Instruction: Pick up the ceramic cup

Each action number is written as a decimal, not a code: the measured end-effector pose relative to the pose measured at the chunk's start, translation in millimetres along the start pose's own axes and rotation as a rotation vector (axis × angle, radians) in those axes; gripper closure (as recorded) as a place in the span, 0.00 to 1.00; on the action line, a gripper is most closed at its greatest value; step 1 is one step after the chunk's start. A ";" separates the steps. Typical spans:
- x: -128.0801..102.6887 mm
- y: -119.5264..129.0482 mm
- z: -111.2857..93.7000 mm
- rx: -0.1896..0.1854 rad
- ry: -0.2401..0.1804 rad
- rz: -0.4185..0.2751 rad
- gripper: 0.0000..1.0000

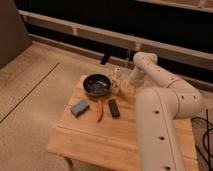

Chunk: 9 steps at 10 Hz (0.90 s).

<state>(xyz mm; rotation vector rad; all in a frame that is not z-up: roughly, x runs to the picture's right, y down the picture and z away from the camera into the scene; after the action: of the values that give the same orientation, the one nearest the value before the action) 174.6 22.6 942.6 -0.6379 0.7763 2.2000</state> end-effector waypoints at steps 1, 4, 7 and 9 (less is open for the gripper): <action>1.5 -0.2 -3.3 -0.007 -0.001 -0.001 0.56; 13.1 5.0 -8.0 -0.012 -0.014 -0.032 0.56; 14.5 2.6 -5.1 -0.005 -0.014 -0.031 0.56; 14.7 2.9 -5.1 -0.005 -0.014 -0.031 0.56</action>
<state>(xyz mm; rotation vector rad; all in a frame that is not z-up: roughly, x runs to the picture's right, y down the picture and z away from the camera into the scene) 164.2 24.1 930.7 -0.6328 0.7489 2.1765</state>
